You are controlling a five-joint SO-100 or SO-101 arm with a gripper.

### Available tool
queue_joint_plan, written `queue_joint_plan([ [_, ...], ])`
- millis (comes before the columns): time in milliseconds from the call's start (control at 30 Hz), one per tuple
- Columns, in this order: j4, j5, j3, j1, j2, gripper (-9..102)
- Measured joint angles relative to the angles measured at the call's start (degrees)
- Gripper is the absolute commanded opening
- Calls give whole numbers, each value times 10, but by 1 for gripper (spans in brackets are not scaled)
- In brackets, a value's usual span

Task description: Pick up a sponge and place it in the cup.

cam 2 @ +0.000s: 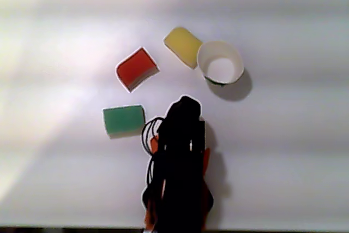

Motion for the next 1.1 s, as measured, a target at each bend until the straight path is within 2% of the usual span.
queue_joint_plan([
  [133,40,23,-90,-28,-104,0],
  [367,65,-35,-237,-28,-284,0],
  [667,149,-70,-480,-49,-475,0],
  [900,145,-60,-613,-109,-616,0],
  [1100,109,-54,-674,-164,-717,0],
])
